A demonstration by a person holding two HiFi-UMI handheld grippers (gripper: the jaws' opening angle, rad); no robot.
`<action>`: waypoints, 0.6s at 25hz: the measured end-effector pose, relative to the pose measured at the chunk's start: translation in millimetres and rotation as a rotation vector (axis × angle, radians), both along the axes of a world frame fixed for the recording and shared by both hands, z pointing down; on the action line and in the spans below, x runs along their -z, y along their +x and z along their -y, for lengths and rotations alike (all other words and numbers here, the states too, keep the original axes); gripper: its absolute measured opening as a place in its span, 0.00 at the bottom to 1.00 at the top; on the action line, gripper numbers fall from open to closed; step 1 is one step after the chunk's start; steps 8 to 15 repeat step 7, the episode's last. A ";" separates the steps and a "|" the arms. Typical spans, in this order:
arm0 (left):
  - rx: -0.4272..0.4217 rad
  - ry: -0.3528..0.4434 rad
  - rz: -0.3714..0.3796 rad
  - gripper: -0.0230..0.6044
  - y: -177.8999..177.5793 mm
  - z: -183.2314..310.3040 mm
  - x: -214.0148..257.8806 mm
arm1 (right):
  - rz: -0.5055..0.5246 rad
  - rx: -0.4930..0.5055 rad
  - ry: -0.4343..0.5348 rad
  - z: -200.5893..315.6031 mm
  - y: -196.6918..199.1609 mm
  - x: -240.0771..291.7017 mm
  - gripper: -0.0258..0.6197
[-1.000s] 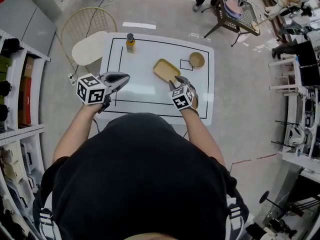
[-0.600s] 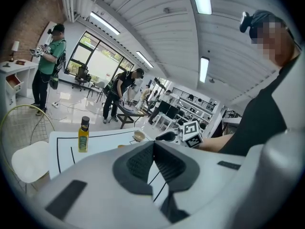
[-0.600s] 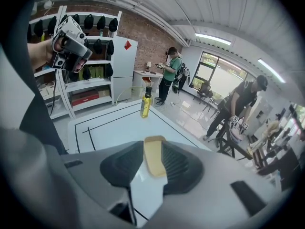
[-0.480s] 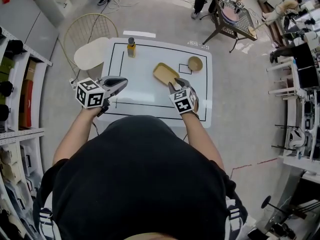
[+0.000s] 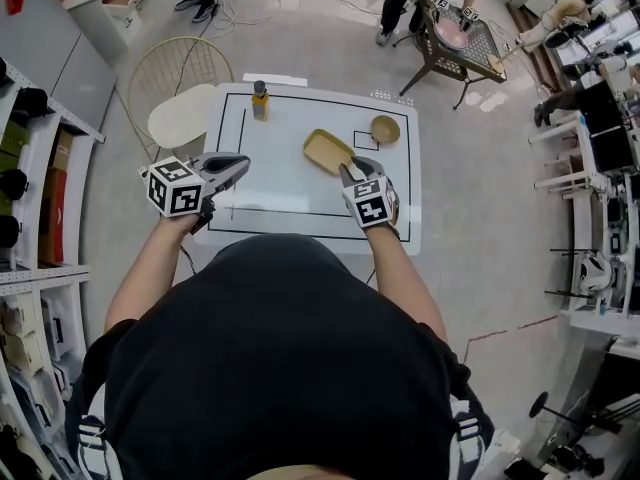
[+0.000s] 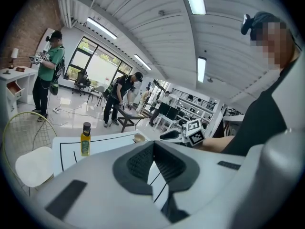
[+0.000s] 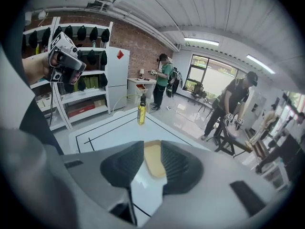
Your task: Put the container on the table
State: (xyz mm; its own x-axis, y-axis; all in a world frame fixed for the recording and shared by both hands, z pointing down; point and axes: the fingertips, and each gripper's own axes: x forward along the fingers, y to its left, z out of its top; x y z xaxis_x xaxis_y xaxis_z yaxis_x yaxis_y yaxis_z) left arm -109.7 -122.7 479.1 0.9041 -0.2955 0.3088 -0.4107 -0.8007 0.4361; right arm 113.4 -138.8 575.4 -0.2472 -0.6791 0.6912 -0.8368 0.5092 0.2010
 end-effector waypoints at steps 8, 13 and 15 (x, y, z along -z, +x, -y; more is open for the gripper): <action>-0.014 0.000 0.005 0.05 -1.0 -12.1 -1.3 | 0.049 -0.017 0.007 -10.0 -6.5 5.4 0.22; -0.014 0.000 0.005 0.05 -1.0 -12.1 -1.3 | 0.049 -0.017 0.007 -10.0 -6.5 5.4 0.22; -0.014 0.000 0.005 0.05 -1.0 -12.1 -1.3 | 0.049 -0.017 0.007 -10.0 -6.5 5.4 0.22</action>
